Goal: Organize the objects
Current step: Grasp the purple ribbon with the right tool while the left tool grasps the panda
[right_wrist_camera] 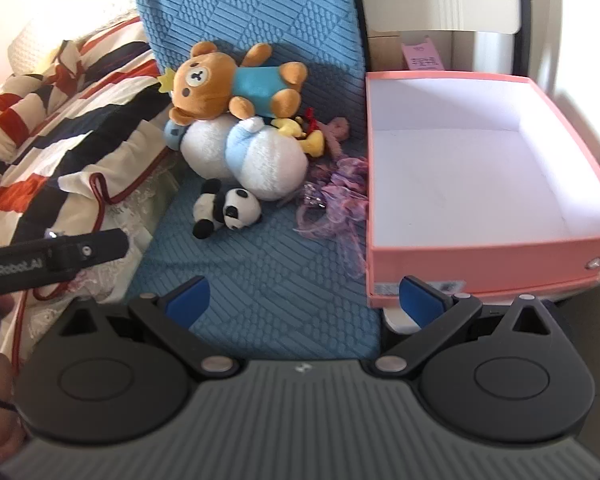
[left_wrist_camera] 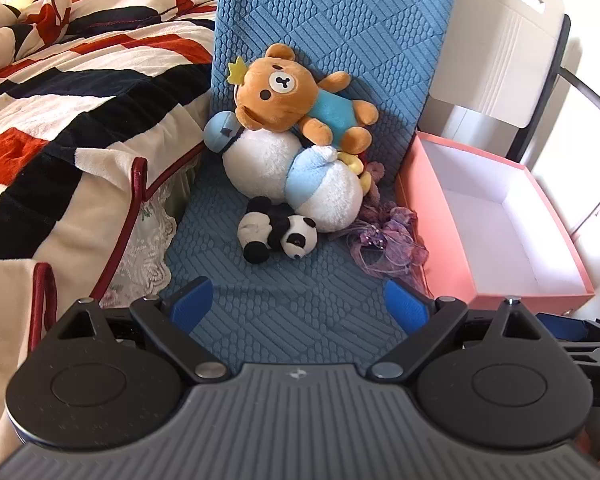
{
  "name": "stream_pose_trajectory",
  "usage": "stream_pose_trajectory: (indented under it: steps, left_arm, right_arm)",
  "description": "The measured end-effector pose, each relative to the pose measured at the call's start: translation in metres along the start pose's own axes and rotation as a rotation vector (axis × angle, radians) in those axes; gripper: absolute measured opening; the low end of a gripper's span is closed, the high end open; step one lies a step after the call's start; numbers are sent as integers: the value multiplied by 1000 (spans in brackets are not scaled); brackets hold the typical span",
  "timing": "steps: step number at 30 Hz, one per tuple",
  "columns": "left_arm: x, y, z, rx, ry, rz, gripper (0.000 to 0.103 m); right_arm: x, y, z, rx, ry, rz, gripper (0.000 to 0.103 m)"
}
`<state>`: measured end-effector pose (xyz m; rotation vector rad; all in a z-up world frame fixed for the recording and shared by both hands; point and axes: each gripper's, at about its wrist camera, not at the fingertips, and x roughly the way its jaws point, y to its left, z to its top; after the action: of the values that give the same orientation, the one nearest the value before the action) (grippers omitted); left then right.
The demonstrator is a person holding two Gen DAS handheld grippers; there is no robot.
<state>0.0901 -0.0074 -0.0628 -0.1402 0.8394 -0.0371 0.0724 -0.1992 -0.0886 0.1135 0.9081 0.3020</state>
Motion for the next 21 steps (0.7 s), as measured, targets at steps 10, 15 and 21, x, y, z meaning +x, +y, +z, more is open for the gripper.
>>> stream_pose_trajectory:
  steps: [10, 15, 21]
  left_arm:
    - [50, 16, 21, -20, 40, 16, 95]
    - [83, 27, 32, -26, 63, 25, 94]
    - [126, 40, 43, -25, 89, 32, 94]
  right_arm:
    - [29, 12, 23, -44, -53, 22, 97]
    - [60, 19, 35, -69, -23, 30, 74]
    - [102, 28, 48, -102, -14, 18, 61]
